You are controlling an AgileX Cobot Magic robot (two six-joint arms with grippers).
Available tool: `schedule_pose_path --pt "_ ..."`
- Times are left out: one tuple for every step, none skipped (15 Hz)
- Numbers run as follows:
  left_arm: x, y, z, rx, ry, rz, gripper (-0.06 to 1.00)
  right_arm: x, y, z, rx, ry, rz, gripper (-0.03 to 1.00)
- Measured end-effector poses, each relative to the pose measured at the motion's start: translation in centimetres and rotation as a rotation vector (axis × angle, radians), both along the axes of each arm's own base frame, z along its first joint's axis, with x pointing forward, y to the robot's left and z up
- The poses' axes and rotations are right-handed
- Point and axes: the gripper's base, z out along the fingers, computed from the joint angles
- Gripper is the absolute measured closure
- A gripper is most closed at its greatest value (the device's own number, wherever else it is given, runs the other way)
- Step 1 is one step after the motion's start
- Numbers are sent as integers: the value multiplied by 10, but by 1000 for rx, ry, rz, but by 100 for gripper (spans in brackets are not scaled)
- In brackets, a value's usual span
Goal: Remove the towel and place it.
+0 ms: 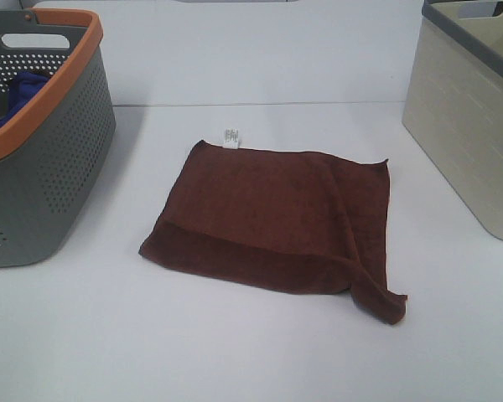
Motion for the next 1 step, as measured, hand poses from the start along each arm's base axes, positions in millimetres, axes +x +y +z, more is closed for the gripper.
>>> schedule_pose_path --pt "0 0 0 0 0 0 -3 0 0 0 0 0 0 11"
